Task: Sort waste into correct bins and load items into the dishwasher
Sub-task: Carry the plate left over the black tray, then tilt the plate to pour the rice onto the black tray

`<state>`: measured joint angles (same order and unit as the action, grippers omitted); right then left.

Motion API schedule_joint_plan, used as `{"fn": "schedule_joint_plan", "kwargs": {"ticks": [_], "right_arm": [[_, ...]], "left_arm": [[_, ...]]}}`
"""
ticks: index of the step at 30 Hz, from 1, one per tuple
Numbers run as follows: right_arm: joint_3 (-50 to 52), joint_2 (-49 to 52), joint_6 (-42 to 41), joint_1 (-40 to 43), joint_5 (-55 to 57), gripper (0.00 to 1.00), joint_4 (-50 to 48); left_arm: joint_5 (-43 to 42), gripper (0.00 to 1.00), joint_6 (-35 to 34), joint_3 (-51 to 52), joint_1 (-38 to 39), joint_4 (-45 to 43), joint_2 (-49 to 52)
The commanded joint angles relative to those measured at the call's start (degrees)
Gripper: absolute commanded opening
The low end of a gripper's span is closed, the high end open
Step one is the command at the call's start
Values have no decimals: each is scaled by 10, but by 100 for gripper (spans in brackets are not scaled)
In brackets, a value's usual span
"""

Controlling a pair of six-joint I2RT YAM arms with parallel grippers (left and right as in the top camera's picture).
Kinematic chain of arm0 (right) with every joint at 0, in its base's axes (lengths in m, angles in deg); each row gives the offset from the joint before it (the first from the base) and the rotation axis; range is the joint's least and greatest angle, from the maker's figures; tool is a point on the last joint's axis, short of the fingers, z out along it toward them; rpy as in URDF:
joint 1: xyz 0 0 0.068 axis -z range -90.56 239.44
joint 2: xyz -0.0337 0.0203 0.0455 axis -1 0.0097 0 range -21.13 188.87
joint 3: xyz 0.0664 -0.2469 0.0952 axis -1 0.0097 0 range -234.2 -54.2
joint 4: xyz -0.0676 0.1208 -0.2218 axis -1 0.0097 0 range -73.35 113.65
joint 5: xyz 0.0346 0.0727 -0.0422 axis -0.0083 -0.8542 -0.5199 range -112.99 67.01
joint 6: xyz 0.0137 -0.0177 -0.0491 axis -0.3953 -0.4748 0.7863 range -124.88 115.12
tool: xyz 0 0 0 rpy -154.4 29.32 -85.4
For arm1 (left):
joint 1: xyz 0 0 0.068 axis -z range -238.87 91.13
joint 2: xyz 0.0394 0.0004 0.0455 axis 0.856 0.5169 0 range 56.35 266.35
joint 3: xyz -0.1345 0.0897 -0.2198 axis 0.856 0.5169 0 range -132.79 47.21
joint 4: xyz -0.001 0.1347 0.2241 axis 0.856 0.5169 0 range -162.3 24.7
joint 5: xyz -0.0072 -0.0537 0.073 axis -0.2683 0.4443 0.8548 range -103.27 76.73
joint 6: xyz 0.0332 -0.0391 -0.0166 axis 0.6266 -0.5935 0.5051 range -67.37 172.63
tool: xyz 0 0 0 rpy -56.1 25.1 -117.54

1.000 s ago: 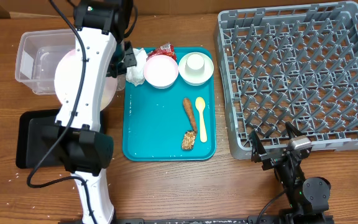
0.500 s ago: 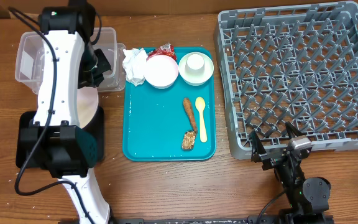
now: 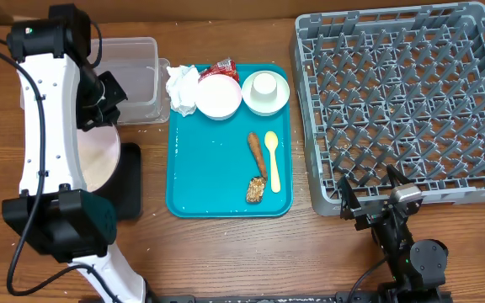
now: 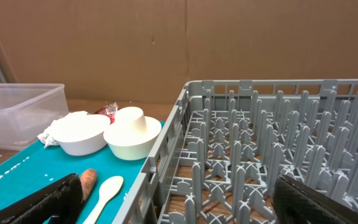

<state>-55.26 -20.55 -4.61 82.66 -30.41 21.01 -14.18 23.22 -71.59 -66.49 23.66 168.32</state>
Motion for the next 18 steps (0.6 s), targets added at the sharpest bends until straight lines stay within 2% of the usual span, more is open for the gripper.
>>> {"fn": "schedule_joint_plan", "kwargs": {"ticks": [1,8,18], "right_arm": [[6,-4,4,-1,3,100,-2],[6,-4,4,-1,3,100,-2],[6,-4,4,-1,3,100,-2]], "left_arm": [[-9,4,14,50,-19,-22,-28],[-53,5,37,139,-62,-96,-34],[-138,5,91,148,-86,-131,-34]]}}
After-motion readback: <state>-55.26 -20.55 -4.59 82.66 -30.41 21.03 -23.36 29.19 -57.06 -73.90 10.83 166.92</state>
